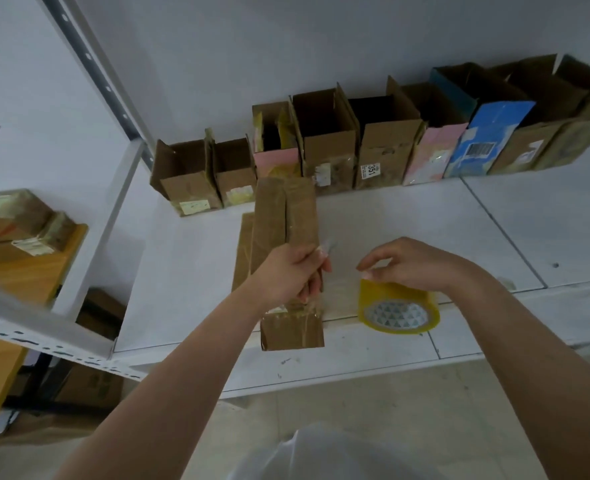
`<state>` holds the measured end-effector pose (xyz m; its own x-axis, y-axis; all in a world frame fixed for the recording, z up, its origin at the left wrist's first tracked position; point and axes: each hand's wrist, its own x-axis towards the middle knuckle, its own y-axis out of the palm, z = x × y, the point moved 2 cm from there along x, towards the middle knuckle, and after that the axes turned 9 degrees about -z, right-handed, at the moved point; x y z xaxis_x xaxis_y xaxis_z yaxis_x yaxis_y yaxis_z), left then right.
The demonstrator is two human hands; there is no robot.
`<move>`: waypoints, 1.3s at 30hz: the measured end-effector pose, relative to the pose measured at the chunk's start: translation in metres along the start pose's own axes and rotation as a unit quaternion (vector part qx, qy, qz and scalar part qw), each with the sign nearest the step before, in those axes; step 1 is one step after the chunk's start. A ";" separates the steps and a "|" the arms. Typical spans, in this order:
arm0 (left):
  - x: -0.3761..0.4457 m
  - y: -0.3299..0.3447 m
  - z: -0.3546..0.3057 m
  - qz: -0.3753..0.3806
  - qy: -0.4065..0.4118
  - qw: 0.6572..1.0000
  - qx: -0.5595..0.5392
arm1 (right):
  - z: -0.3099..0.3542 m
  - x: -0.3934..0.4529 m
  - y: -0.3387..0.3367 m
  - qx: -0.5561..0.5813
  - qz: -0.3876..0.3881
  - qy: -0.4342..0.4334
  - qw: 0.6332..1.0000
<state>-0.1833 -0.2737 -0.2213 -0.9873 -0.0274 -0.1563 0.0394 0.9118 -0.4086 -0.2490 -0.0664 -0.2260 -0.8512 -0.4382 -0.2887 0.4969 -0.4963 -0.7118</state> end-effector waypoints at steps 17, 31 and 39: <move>0.000 0.037 -0.038 0.040 0.083 0.858 0.505 | -0.007 -0.032 -0.004 -0.088 -0.154 0.024 0.984; -0.012 0.024 -0.015 -0.158 0.006 0.915 0.372 | -0.048 -0.050 0.010 0.048 -0.168 0.147 0.974; -0.010 0.032 -0.022 -0.148 -0.003 0.896 0.418 | -0.018 -0.051 0.005 0.112 -0.270 0.056 0.955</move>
<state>-0.1758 -0.2350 -0.2136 -0.9728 -0.2224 0.0655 -0.1194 0.2385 -0.9638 -0.2062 -0.0324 -0.2263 -1.0000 0.0030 0.0055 -0.0058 -0.7805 -0.6251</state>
